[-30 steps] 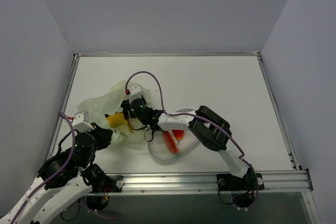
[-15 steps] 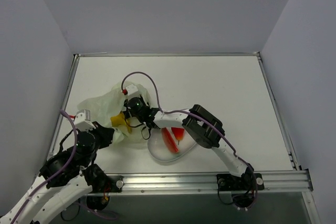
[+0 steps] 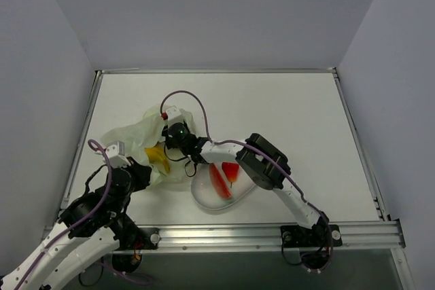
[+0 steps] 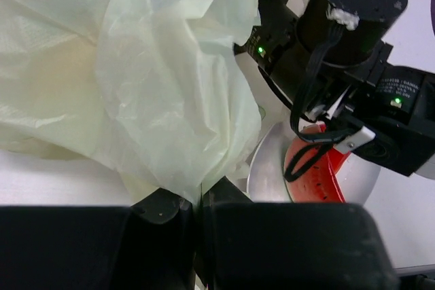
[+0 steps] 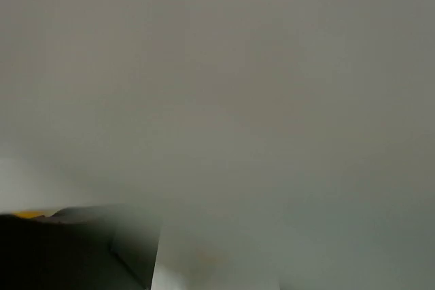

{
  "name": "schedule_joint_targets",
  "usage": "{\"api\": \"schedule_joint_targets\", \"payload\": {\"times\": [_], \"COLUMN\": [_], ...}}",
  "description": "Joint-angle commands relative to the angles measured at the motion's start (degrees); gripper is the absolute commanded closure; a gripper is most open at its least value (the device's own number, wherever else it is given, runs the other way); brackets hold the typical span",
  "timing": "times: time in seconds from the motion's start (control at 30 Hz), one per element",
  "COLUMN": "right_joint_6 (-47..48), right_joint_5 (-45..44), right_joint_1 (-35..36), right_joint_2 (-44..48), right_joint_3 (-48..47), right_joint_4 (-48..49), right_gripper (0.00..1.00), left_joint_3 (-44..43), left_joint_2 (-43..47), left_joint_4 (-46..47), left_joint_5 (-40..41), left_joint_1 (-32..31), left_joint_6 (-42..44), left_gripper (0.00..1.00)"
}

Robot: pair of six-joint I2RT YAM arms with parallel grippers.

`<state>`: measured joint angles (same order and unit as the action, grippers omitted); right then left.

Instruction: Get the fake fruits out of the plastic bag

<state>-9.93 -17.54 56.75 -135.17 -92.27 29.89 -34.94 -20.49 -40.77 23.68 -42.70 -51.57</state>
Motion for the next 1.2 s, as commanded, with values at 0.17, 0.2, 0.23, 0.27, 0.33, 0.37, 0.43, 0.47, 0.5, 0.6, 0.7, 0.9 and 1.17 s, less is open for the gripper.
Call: {"api": "schedule_joint_targets", "payload": {"times": [0.17,0.2,0.23,0.27,0.33,0.37,0.43,0.47,0.5,0.6,0.7,0.9,1.17], "right_joint_6": [-7.4,-7.7,-8.7,-9.0,-10.3,-10.7,-11.5,-12.1,-12.1,-10.9,-10.6,-10.4,-8.3], "right_joint_5": [16.0,16.9,19.2,20.3,22.5,23.2,25.4,27.5,28.6,32.8,38.4,38.6,27.5], "right_joint_1": [0.5,0.7,1.1,1.3,1.8,1.9,2.1,2.2,2.4,3.4,3.5,3.5,2.2], "right_joint_2": [19.0,20.1,22.1,23.1,25.9,26.9,29.8,30.7,32.5,35.6,37.9,44.0,57.6], "right_joint_3": [16.5,17.6,18.7,20.8,22.9,25.0,27.0,28.5,29.2,31.3,34.4,39.1,43.5], "right_joint_4": [4.2,3.9,3.6,3.3,3.4,3.7,4.4,4.2,3.9,1.8,3.9,6.6,-0.2], "right_gripper": [0.75,0.75,0.75,0.75,0.75,0.75,0.75,0.75,0.75,0.75,0.75,0.75,0.78], "left_joint_3": [-1.1,-1.0,-1.0,-1.0,-1.2,-1.4,-1.9,-2.1,-2.2,-2.4,-2.6,-2.8,-2.6], "left_joint_2": [-4.1,-4.5,-5.2,-5.6,-6.9,-7.3,-8.1,-8.2,-8.2,-8.0,-7.6,-7.1,-6.8], "left_joint_4": [8.7,9.7,11.5,12.4,14.4,14.8,15.5,15.7,15.7,15.9,15.9,15.6,15.2], "left_joint_5": [1.9,2.0,2.1,2.2,2.3,2.4,2.5,2.7,2.8,2.9,3.1,3.4,3.3], "left_joint_1": [0.2,0.2,0.2,0.2,0.3,0.3,0.4,0.4,0.4,0.4,0.4,0.5,0.5], "left_joint_6": [2.9,3.1,3.5,3.8,4.3,4.5,4.8,5.1,5.2,5.3,5.3,5.4,5.5], "left_gripper": [0.98,0.98,0.98,0.98,0.98,0.98,0.98,0.97,0.98,0.98,0.98,0.98,0.98]}}
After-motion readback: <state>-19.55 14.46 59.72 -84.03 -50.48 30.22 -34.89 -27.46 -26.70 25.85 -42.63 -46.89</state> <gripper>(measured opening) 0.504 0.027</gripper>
